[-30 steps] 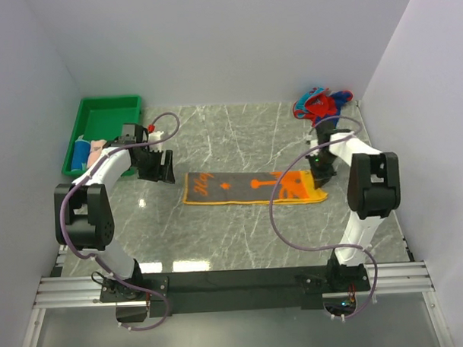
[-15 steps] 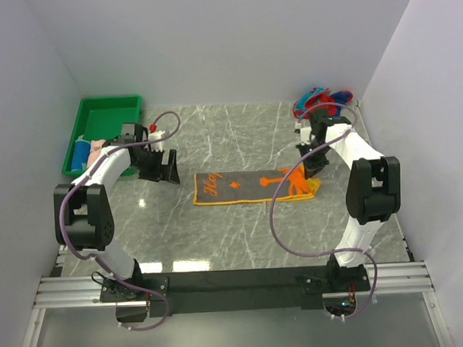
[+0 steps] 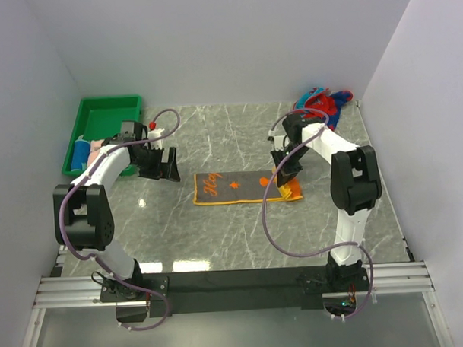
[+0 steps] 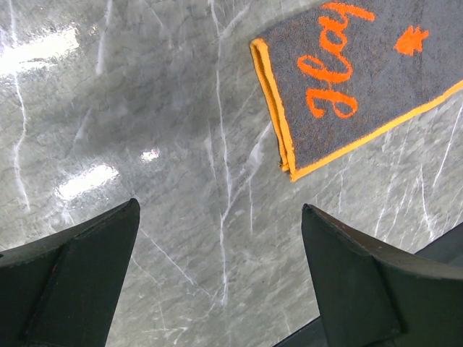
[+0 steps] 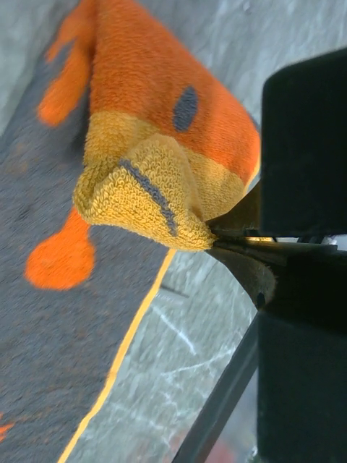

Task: Roll the towels
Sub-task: Fold the towel

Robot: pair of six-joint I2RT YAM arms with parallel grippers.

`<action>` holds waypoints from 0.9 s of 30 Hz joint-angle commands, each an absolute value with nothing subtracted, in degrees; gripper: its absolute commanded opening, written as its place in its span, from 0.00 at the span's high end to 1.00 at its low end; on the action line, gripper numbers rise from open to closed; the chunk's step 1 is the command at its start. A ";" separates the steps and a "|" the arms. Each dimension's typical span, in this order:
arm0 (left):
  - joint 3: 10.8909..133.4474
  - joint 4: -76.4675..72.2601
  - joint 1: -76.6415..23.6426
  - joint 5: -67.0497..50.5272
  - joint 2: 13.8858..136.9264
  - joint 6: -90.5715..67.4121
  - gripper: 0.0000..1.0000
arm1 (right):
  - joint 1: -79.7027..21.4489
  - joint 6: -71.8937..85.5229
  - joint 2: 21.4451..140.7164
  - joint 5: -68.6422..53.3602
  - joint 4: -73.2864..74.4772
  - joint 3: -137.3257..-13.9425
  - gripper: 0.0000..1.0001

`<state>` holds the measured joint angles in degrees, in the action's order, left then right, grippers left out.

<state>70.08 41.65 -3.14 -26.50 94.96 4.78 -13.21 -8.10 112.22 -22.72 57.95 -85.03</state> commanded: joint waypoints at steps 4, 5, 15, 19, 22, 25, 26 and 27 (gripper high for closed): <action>69.87 41.75 -2.99 -26.81 92.46 4.48 0.01 | -14.76 -5.72 115.75 -26.19 57.83 -89.65 1.00; 69.96 41.84 -2.99 -26.72 92.46 4.48 0.01 | -14.77 -5.63 116.01 -26.54 57.83 -89.91 1.00; 70.75 41.57 -2.99 -27.33 94.39 4.39 0.00 | -15.64 -4.40 117.86 -28.56 58.18 -92.28 1.00; 70.84 41.57 -2.99 -27.60 94.92 4.48 0.01 | -15.73 -4.31 119.17 -29.18 58.45 -93.25 1.00; 70.75 41.05 -2.99 -27.51 94.83 4.22 0.00 | -15.73 -4.13 120.23 -29.88 58.62 -93.69 1.00; 70.66 41.13 -2.99 -27.51 94.75 4.22 0.01 | -15.82 -4.22 121.02 -31.02 58.80 -94.48 1.00; 70.66 41.13 -2.99 -27.51 94.75 4.22 0.01 | -15.91 -4.13 121.37 -31.20 58.89 -94.83 0.96; 70.75 41.13 -2.99 -27.60 94.75 4.31 0.01 | -15.91 -4.13 121.55 -31.38 58.97 -94.92 0.92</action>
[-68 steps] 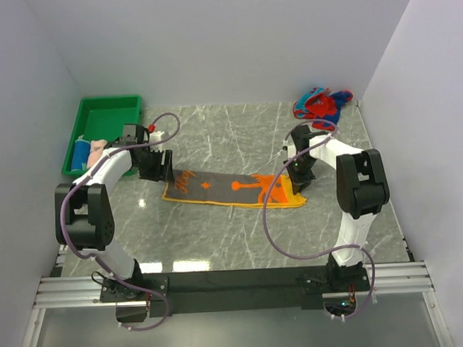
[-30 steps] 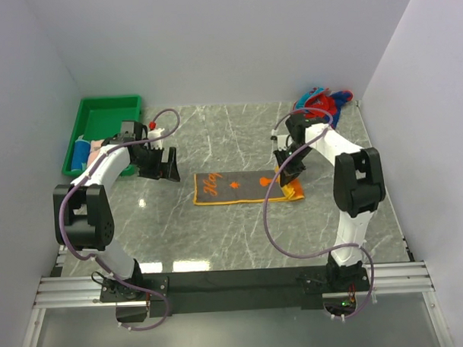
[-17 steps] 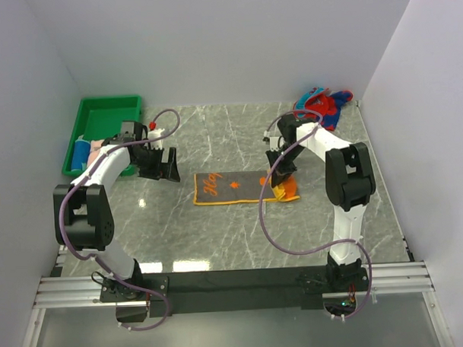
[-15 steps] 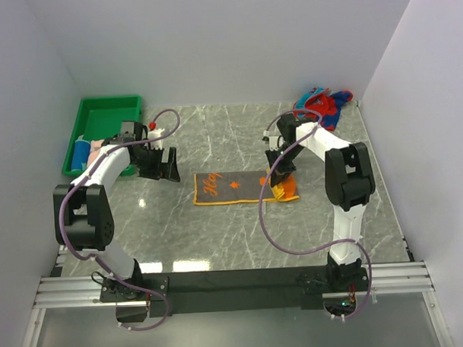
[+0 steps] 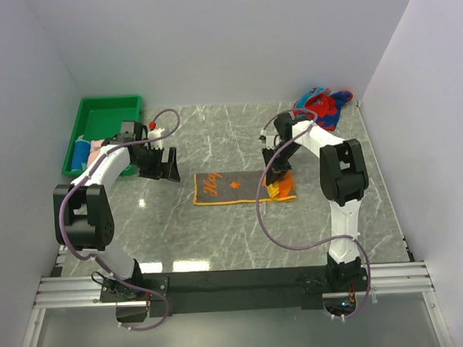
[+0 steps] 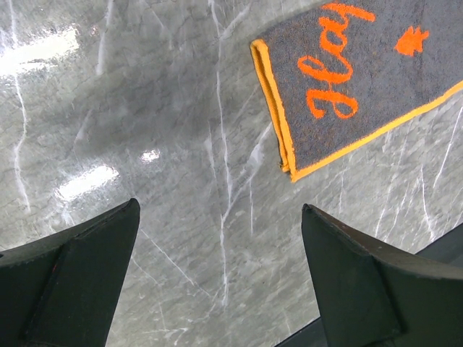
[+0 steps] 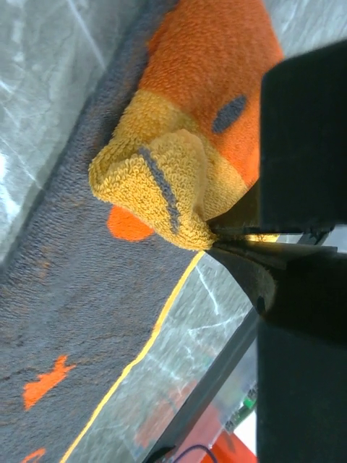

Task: Roll the towels
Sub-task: Fold the towel

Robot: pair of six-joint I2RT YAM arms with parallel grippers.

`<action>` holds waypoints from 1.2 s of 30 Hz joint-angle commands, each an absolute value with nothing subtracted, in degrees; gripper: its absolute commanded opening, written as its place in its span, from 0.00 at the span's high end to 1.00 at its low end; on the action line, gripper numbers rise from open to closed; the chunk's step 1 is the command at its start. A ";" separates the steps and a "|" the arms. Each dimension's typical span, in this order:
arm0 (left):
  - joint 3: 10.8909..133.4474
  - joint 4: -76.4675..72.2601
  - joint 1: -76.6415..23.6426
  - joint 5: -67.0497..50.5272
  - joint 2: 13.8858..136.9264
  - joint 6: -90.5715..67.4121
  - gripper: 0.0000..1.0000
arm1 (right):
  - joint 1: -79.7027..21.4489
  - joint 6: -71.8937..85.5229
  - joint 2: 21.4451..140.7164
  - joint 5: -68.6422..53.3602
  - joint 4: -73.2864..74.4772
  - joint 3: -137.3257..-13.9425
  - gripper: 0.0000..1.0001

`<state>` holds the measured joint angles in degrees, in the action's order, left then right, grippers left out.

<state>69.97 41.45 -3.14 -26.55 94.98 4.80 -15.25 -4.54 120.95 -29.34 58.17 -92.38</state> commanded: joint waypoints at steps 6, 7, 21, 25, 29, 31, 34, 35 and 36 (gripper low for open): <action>69.44 40.52 -3.86 -31.29 93.69 6.94 0.14 | -15.30 -5.27 120.06 -33.31 61.07 -96.24 0.57; 69.35 40.34 -4.30 -31.12 93.52 7.29 0.18 | -14.77 -5.80 119.45 -33.48 61.52 -96.50 0.56; 73.38 38.06 -15.64 -32.70 105.28 4.22 0.73 | -8.00 -12.04 120.84 -21.10 57.14 -102.56 0.62; 76.11 36.56 -16.35 -32.96 110.03 2.81 0.74 | -8.26 -11.86 124.36 -18.99 54.76 -102.31 0.66; 78.74 36.48 -16.96 -31.39 114.16 2.90 0.74 | -8.26 -12.74 123.49 -17.23 52.82 -96.34 0.74; 79.89 36.74 -16.88 -29.45 115.39 3.34 0.74 | -8.26 -12.75 121.92 -17.14 51.86 -91.88 0.75; 84.79 36.56 -16.44 -24.36 117.68 4.65 0.75 | -8.61 -12.13 118.49 -18.89 50.63 -85.20 0.78; 86.21 36.48 -15.65 -23.56 119.34 5.44 0.75 | -8.79 -11.95 117.52 -19.59 50.45 -83.51 0.78; 87.96 36.65 -15.30 -22.08 120.49 5.88 0.75 | -9.22 -11.26 115.60 -21.86 50.36 -81.93 0.78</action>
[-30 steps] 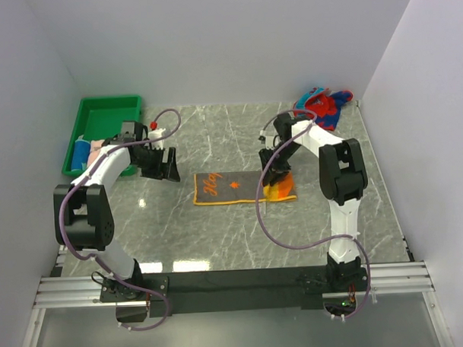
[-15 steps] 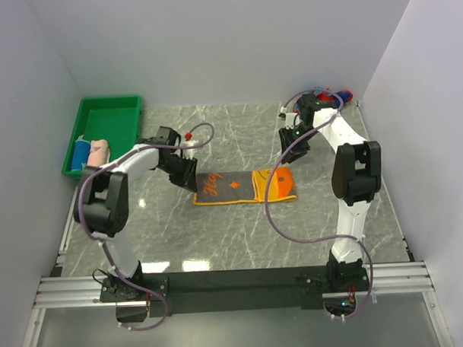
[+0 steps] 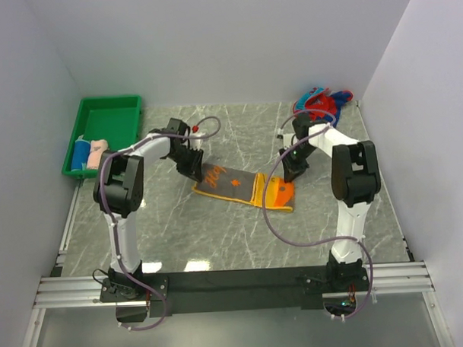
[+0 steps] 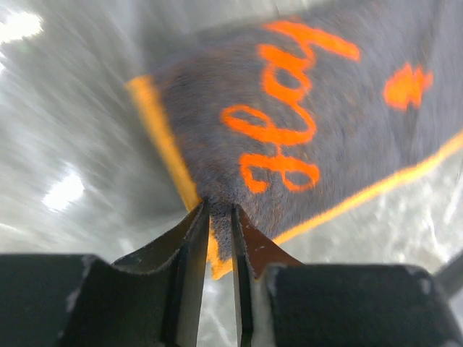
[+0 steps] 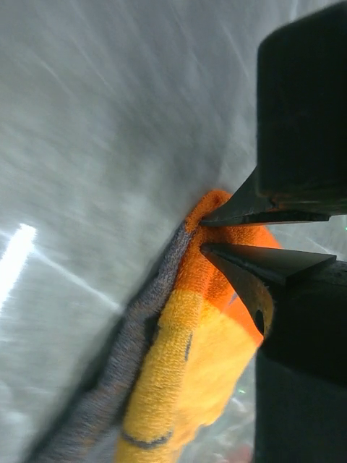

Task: Roll the towels
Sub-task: Fold the towel

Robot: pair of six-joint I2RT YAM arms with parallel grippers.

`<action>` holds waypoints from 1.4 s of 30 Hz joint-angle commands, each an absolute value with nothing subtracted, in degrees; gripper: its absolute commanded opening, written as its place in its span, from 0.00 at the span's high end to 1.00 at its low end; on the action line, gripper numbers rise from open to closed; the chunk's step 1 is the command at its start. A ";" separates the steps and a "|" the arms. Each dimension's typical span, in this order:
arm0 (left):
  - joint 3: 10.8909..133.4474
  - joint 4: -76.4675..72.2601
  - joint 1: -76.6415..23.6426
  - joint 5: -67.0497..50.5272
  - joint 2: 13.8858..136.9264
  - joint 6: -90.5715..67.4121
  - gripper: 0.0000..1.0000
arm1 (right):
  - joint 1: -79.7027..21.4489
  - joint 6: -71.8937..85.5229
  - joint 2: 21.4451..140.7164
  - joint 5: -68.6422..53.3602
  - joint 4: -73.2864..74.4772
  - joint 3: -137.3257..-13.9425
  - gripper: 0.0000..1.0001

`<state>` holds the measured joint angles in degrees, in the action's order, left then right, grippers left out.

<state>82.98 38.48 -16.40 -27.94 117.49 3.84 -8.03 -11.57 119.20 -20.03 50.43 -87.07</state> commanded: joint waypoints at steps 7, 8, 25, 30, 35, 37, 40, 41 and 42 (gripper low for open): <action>111.23 40.78 -13.36 -24.51 133.06 9.05 0.62 | -20.99 -10.28 109.78 -40.82 48.95 -71.98 0.67; 112.66 41.13 -13.36 -25.22 133.33 8.70 0.57 | -22.40 -10.81 109.60 -42.17 50.35 -72.50 0.66; 80.51 32.17 -15.81 -27.95 112.23 1.94 0.54 | -18.46 -13.80 107.49 -48.07 49.84 -68.12 0.61; 84.36 32.43 -16.52 -27.86 117.33 0.97 0.54 | -18.98 -12.93 108.89 -49.04 47.99 -68.38 0.59; 89.37 31.46 -16.79 -26.46 124.09 0.44 0.57 | -18.90 -12.22 108.46 -47.03 47.03 -68.82 0.58; 94.73 32.17 -16.70 -24.80 128.48 0.35 0.63 | -18.63 -12.13 107.32 -45.62 46.67 -68.64 0.58; 102.63 32.34 -16.26 -24.00 134.53 0.35 0.69 | -18.72 -11.60 105.47 -42.37 45.53 -68.73 0.59; 105.01 32.78 -16.09 -23.82 136.30 0.44 0.72 | -18.72 -11.43 105.03 -41.23 44.92 -68.82 0.59; 110.08 33.39 -15.91 -23.91 137.97 0.44 0.73 | -18.63 -11.08 103.72 -40.79 44.65 -68.91 0.59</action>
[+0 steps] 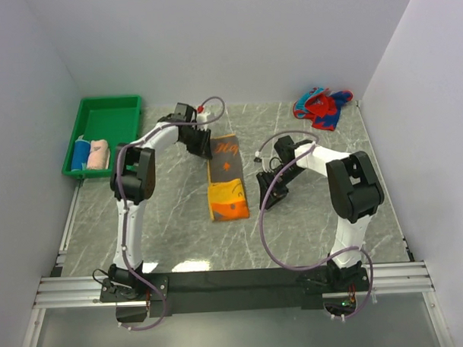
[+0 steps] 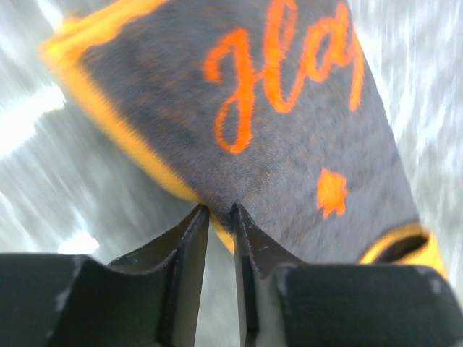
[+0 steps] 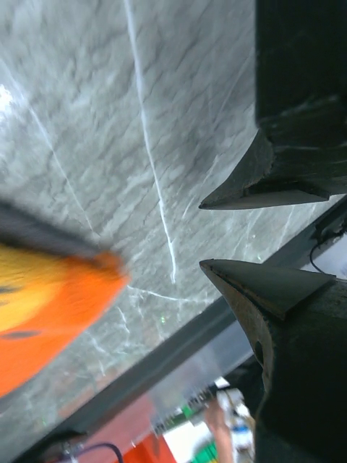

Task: Roll the towels
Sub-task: Fold the towel

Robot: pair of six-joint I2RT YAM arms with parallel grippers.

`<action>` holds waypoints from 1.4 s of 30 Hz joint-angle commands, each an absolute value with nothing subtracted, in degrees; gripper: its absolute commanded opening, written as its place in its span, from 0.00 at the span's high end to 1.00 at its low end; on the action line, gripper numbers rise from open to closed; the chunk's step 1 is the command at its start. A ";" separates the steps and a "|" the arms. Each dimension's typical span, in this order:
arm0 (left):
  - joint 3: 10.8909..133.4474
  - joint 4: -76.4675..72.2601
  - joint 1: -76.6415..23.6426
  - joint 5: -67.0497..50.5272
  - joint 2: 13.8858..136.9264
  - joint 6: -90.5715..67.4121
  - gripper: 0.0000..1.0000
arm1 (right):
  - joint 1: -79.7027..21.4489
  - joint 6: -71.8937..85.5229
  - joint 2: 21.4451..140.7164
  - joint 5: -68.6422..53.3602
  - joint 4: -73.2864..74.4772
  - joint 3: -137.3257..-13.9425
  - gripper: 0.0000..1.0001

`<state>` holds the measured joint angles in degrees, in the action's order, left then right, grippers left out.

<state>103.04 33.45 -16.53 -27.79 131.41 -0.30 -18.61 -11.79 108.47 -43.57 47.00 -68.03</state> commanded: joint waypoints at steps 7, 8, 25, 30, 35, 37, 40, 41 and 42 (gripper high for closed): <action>111.83 32.54 -12.93 -32.51 133.30 1.76 0.53 | -19.07 -8.88 98.27 -38.94 40.18 -71.01 0.62; 108.66 30.61 -12.22 -33.74 129.85 1.67 0.46 | -19.25 -6.79 97.83 -38.76 37.82 -71.10 0.62; 62.15 33.66 -8.61 -35.33 84.74 30.49 0.34 | -20.83 5.54 127.43 -27.25 35.24 -106.33 0.53; 58.63 36.99 -8.53 -34.80 80.25 35.22 0.34 | -22.76 4.40 134.03 -24.62 36.21 -113.11 0.53; 54.94 39.98 -8.61 -34.54 76.21 41.30 0.33 | -26.27 4.74 138.85 -23.73 36.04 -116.80 0.53; 54.23 42.18 -8.61 -34.10 75.41 43.94 0.33 | -27.42 4.66 140.00 -23.64 36.21 -117.77 0.53; 53.00 45.34 -8.61 -34.89 74.01 47.72 0.33 | -29.53 5.62 141.59 -23.65 36.21 -118.39 0.53; 52.04 45.44 -8.70 -35.07 73.57 48.25 0.33 | -30.05 5.97 141.85 -23.56 36.12 -118.56 0.53; 51.34 45.09 -9.05 -35.16 72.43 48.43 0.33 | -30.75 6.15 141.94 -23.21 36.12 -118.74 0.53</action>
<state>53.08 42.19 -8.69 -33.41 75.16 43.03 -28.60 5.13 139.52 -24.58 35.07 -117.58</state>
